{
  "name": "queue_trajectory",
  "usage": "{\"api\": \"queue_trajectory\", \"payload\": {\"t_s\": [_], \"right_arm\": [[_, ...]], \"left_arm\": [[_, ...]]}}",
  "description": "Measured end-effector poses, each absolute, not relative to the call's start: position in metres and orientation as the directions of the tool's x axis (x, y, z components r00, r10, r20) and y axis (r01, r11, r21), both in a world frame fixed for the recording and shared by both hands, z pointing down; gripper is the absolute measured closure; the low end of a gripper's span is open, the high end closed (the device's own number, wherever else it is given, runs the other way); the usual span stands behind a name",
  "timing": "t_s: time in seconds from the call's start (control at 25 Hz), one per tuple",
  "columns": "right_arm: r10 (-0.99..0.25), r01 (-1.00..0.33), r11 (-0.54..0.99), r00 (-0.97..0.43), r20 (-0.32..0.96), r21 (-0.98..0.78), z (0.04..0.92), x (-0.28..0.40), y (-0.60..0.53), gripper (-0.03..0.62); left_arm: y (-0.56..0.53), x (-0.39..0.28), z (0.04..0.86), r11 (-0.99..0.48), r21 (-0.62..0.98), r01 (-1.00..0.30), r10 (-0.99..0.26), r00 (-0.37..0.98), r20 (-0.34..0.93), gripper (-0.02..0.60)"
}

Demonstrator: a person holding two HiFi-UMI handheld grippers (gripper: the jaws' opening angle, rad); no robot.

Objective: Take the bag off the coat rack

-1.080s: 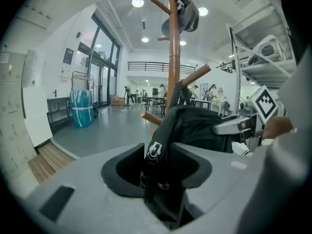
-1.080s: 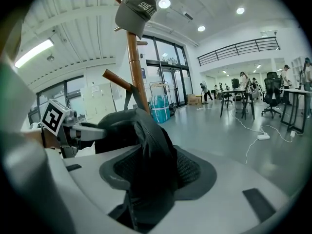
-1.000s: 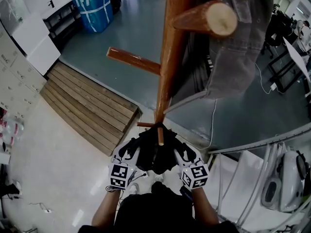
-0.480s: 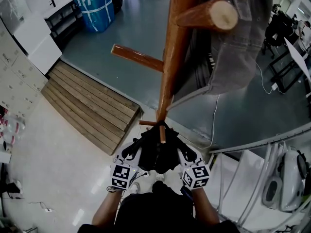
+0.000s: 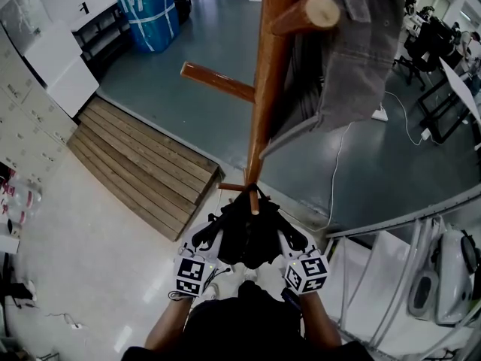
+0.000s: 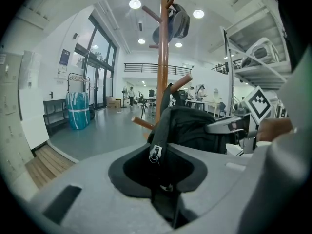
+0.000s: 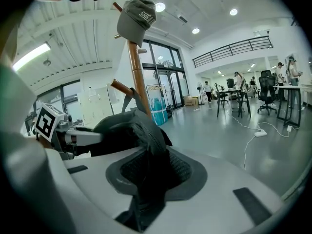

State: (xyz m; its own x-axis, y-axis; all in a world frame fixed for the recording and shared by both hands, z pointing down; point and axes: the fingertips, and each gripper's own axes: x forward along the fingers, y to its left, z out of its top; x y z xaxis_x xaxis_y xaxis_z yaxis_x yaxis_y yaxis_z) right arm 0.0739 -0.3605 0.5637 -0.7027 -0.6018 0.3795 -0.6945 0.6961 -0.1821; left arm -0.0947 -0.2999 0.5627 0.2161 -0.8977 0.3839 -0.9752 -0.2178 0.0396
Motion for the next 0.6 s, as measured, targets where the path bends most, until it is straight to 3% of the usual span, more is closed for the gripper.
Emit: {"api": "queue_trajectory", "payload": {"t_s": [0.6], "right_arm": [[-0.631, -0.711, 0.679, -0.692, 0.351, -0.181, 0.542, 0.082, -0.331, 0.508]], "left_arm": [[-0.273, -0.085, 0.537, -0.245, 0.056, -0.968, -0.901, 0.249, 0.356, 0.505]]}}
